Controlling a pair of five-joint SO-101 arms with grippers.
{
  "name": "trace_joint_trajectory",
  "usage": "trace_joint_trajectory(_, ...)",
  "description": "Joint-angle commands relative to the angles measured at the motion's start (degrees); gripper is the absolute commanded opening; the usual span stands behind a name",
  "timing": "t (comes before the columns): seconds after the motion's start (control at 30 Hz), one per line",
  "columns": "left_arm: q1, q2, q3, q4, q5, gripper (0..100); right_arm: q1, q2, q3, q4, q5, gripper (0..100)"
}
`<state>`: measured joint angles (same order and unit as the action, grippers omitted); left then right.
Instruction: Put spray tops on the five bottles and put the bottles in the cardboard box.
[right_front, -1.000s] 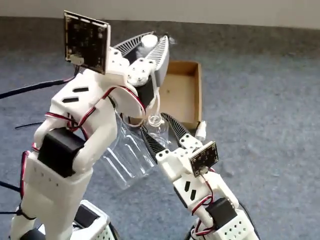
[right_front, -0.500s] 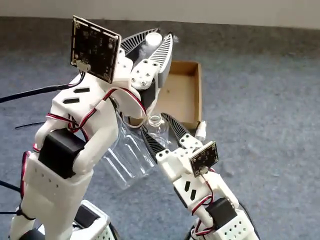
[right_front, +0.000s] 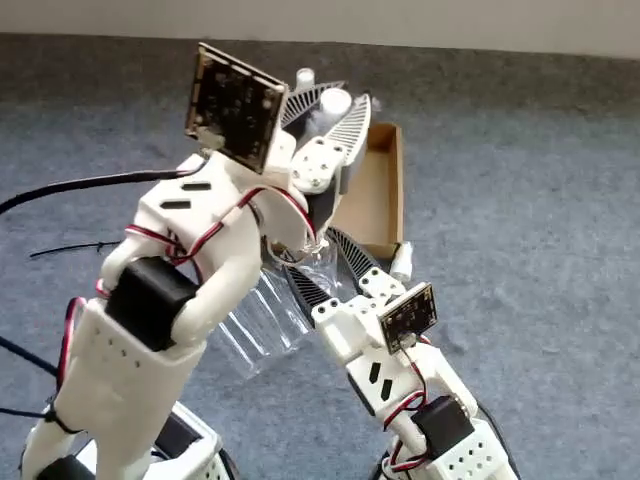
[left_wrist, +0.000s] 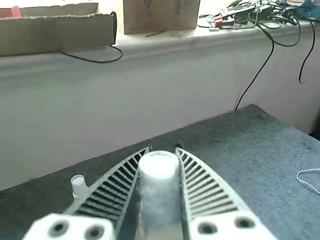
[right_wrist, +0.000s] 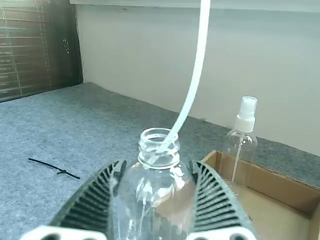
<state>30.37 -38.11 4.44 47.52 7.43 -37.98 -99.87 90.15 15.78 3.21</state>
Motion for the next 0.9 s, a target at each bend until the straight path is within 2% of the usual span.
trace_joint_trajectory(0.0, 0.66, -0.84, 6.02, -3.6, -0.44, 1, -0.22, -0.75, -0.57, -1.19, 0.0, 0.5)
trace_joint_trajectory(0.23, 0.57, -1.27, 8.48, -3.87, -0.44, 1, -0.22, -0.75, -0.57, -1.19, 0.0, 0.5)
trace_joint_trajectory(0.5, -0.22, -12.0, 17.27, -1.14, -0.88, 1, -0.22, -0.66, -0.57, -1.19, -0.35, 0.5)
trace_joint_trajectory(0.67, -1.19, -14.02, 25.8, -1.23, -6.42, 1, -0.22, -0.66, -0.57, -1.19, -0.35, 0.5)
trace_joint_trajectory(0.87, -1.1, -14.29, 32.92, -1.23, -9.05, 1, -0.22, -0.66, -0.57, -1.19, -0.35, 0.5)
